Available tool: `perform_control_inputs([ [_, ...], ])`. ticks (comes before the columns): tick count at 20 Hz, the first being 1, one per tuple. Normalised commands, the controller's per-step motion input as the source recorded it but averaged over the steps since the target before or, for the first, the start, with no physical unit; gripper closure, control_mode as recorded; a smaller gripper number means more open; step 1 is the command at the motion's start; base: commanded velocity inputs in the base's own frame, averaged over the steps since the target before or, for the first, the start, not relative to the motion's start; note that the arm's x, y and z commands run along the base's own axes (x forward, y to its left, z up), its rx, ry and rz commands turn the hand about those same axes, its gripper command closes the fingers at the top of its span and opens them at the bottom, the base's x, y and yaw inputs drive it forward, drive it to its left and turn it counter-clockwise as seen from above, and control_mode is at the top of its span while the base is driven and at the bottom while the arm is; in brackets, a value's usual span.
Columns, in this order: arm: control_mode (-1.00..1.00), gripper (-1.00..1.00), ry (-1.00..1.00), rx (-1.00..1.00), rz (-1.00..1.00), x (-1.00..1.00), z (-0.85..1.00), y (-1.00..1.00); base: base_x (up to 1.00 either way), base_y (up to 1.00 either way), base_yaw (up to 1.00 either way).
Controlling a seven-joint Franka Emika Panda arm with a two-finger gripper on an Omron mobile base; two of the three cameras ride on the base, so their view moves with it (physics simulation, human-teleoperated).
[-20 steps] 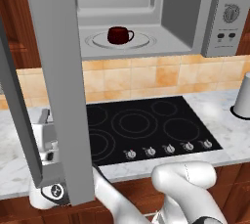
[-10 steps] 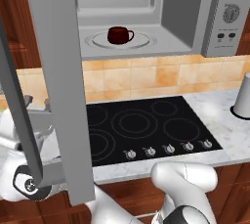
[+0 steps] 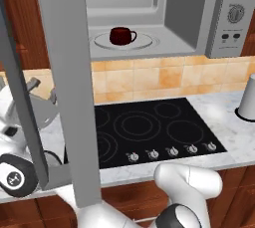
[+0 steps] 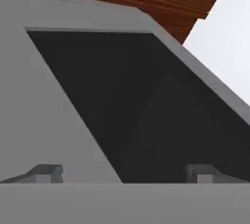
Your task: Place the microwavable item in the microwave. Then, close the microwave door and press the start button.
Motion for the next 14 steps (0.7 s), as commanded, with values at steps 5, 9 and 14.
perform_control_inputs([
  [5,-1.00,-1.00,0.00,0.28,-0.01,-0.39,0.35,-0.70,0.00,0.00,0.00],
  [9,-1.00,-1.00,0.00,0.31,0.00,-0.40,0.33,-0.88,0.00,0.00,0.00],
  [14,-1.00,-1.00,-0.01,0.28,0.00,-0.24,0.29,-0.99,0.00,0.00,0.00],
])
